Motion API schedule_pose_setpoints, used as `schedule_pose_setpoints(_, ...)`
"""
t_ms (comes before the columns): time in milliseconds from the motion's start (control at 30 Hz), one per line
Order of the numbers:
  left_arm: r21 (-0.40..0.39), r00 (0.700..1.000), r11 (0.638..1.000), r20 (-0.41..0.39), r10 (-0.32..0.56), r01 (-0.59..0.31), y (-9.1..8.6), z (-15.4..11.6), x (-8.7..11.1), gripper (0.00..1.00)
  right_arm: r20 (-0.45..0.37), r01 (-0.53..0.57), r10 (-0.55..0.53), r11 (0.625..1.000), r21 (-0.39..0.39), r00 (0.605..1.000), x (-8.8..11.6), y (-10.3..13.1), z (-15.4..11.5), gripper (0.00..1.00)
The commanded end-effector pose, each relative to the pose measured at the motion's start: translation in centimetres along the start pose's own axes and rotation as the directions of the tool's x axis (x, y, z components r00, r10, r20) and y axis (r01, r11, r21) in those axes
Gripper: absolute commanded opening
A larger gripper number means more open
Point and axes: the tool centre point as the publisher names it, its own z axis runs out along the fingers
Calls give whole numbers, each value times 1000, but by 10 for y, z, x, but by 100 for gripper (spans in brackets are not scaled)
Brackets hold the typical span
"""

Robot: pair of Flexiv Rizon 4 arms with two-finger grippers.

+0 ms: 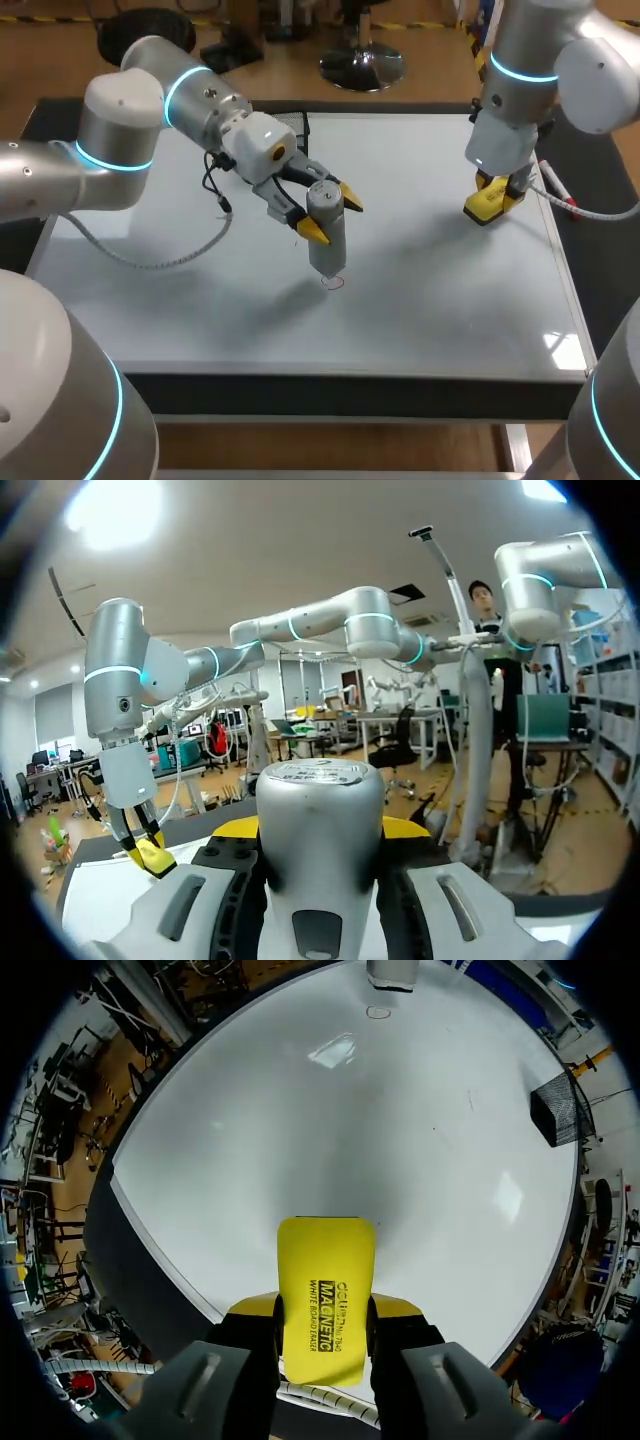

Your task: Pick up the inspection probe, press it on each red-marked spot on the whiteboard one by one, put down the probe, pick up the eraser, and wipe off all the red marks.

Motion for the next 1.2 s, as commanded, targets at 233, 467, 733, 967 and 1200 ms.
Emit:
schedule_pose_setpoints(233,35,998,999,-44,-37,38,24,2,-11,0,-2,2,-2,1000,2,1000,0,0,-1,0)
schedule_pose_setpoints(467,52,998,997,-40,-54,56,31,4,-11,0,-2,2,-2,1000,2,1000,0,0,-1,0)
schedule_pose_setpoints(733,41,996,996,-43,-79,81,38,4,-12,0,-2,2,-2,1000,2,1000,0,0,-1,0)
schedule_pose_setpoints(967,26,995,995,-39,-96,97,45,2,-13,0,-2,2,-2,1000,2,1000,0,0,-1,0)
schedule_pose_setpoints(1200,-2,993,994,-37,-108,108,49,1,-13,0,-2,2,-2,1000,2,1000,0,0,-1,0)
